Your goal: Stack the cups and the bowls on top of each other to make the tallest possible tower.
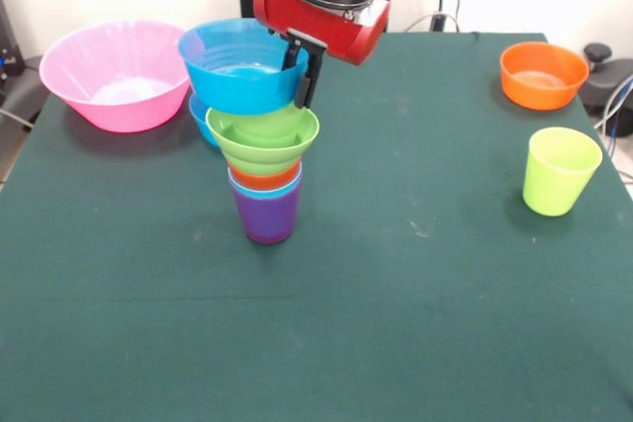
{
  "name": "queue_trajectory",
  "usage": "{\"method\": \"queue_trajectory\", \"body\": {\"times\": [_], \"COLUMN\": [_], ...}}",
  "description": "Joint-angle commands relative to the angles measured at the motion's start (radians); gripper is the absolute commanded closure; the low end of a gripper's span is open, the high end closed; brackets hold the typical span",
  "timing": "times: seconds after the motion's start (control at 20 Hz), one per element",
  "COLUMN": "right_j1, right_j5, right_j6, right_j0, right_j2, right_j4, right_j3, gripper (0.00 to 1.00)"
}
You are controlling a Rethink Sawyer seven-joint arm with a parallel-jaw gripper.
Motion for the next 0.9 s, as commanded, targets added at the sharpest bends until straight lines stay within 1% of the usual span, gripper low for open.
{"method": "queue_trajectory", "body": {"times": [0.05, 0.35, 0.75, 0.9], "right_j1": [0.061, 0.055, 0.055, 0.052], "right_j5": [-0.053, -0.025, -0.071, -0.063], "right_j6": [-0.072, -0.074, -0.067, -0.066], "right_j0": [0.0, 0.006, 0.001, 0.002], "right_j2": [0.13, 0.131, 0.133, 0.133], "right_j4": [-0.031, -0.028, -0.033, -0.031], "right_j3": [0.08, 0.068, 0.1, 0.095], "gripper": [1.0, 1.0, 1.0, 1.0]}}
